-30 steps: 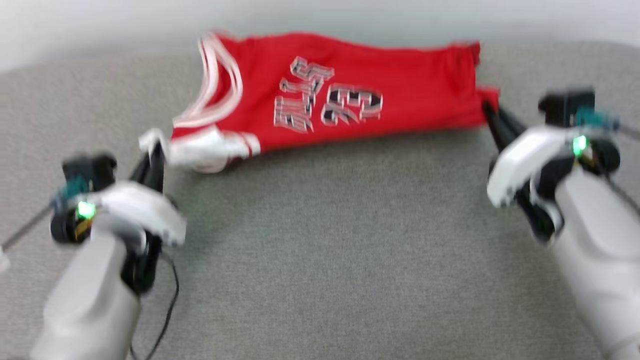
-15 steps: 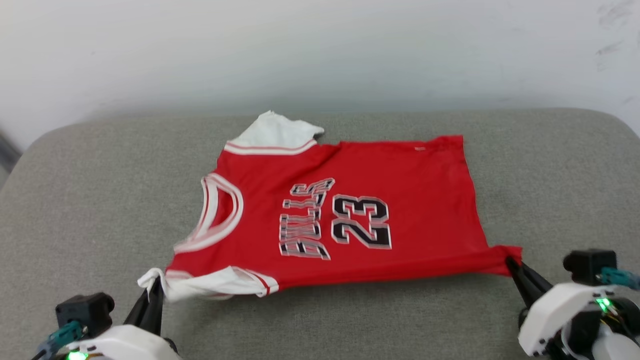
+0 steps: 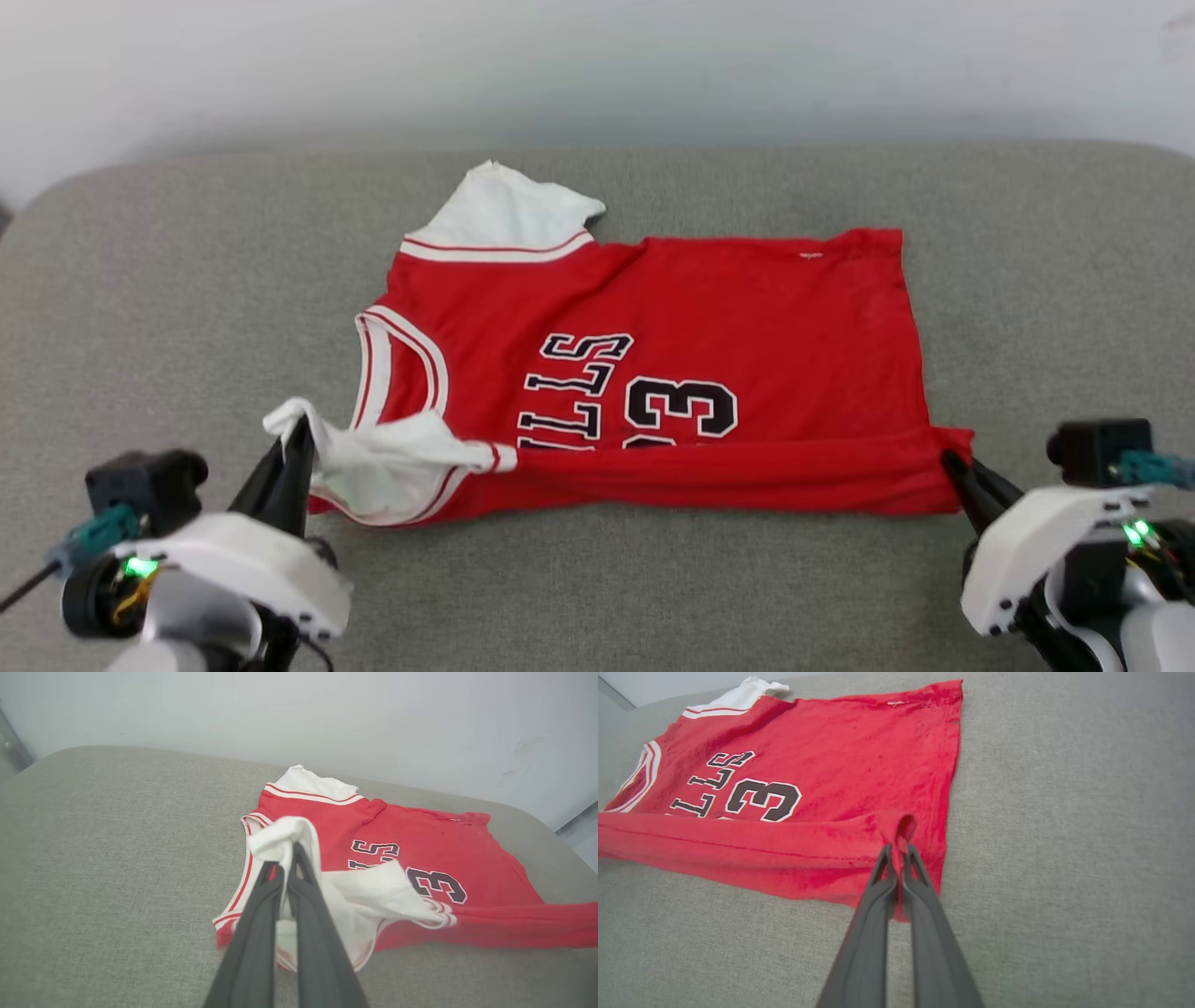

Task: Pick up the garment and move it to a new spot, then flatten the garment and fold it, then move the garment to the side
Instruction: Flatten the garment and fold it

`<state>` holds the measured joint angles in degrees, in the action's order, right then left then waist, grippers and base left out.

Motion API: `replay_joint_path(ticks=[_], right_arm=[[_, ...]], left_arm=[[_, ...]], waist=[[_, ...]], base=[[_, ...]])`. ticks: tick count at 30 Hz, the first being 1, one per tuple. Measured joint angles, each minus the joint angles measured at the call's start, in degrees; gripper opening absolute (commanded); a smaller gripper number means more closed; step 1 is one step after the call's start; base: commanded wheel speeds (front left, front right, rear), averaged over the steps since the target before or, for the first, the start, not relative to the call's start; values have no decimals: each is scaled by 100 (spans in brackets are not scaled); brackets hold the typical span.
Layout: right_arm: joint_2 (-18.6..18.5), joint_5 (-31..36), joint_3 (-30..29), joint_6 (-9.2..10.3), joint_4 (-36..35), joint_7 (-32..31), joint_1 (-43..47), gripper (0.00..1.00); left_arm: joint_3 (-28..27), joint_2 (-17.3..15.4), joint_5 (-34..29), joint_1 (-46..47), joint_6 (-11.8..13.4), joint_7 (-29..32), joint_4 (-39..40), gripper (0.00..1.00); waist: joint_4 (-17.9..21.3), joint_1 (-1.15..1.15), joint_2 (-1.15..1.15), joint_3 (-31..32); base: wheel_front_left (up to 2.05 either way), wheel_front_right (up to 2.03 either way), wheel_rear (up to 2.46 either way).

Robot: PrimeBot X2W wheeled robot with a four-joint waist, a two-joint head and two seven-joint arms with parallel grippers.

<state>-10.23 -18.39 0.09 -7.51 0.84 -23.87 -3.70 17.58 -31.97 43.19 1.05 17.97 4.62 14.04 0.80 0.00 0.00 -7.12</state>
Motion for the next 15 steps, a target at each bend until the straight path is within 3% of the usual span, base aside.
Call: replay_joint_path(ticks=[2,3,15], right_arm=[[11,57,57,0,191,-86,-220,0],[-40,55,190,0,535,-121,-637,0],[-197,19,667,0,1969,315,-1623,0]], left_arm=[[44,80,38,312,-158,-51,-311,0],[71,207,105,820,-447,-131,-862,0],[446,736,286,2195,-1316,-148,-3128,0]], waist=[[12,0,0,-139],[21,0,0,-373],[36,1,0,-1039]], base=[[0,0,0],[0,0,0],[0,0,0]])
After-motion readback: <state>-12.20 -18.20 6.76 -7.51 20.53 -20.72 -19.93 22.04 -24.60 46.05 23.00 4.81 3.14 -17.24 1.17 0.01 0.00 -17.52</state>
